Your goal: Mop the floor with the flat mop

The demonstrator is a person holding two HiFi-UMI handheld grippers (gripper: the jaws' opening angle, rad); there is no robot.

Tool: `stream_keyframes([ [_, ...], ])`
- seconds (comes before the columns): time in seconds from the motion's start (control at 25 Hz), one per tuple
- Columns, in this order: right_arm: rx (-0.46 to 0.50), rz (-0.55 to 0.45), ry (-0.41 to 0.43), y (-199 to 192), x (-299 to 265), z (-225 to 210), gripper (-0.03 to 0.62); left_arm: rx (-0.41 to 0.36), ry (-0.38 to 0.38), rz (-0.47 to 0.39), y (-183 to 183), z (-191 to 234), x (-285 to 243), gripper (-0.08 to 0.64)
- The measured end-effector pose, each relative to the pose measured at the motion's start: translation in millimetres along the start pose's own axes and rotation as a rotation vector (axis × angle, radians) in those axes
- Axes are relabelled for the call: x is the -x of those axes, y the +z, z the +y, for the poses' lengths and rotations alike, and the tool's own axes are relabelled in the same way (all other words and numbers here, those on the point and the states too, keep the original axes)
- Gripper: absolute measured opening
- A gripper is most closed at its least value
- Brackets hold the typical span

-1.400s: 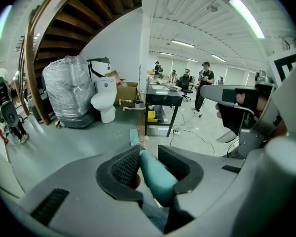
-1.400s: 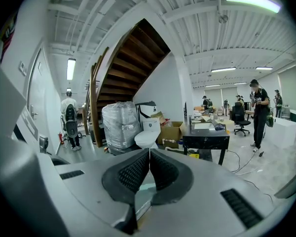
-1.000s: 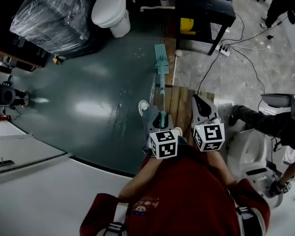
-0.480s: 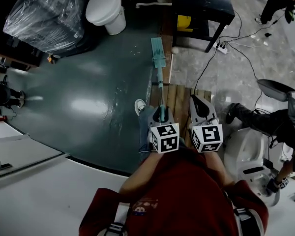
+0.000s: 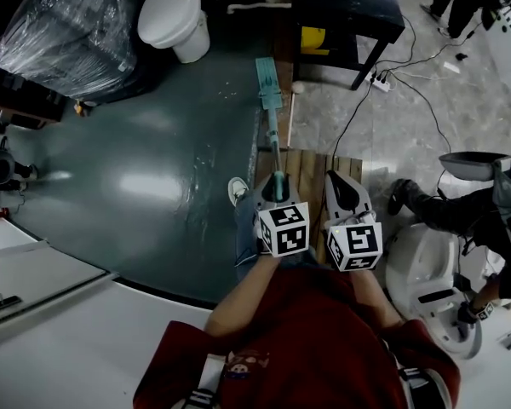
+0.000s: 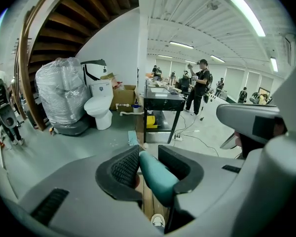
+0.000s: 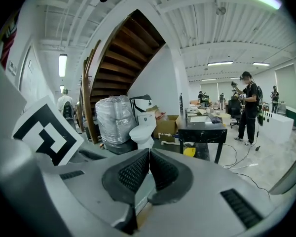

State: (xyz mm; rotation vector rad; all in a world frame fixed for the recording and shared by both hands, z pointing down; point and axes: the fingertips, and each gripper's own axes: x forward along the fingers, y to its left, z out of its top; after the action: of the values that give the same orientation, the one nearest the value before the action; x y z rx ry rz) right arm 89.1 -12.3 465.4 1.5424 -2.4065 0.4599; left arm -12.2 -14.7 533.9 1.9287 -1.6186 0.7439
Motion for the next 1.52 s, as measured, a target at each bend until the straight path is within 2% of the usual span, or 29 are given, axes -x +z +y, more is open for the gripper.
stream_keyframes([
  [0.56,-0.023,0.022,-0.041,2.5,-55.2,-27.6,0.018,0.031,0.001,-0.005,51.2,22.6,-78.8,0.133],
  [0.96,-0.041,0.074,-0.071,-10.5,-87.9,-37.0,0.018,0.041,-0.003,-0.012,87.1,39.9,-141.6,0.133],
  [1.52,-0.066,0.105,-0.127,-7.0,-138.1,-44.6,0.018,0.003,-0.014,-0.012,134.8,73.0,-230.4,0.133],
])
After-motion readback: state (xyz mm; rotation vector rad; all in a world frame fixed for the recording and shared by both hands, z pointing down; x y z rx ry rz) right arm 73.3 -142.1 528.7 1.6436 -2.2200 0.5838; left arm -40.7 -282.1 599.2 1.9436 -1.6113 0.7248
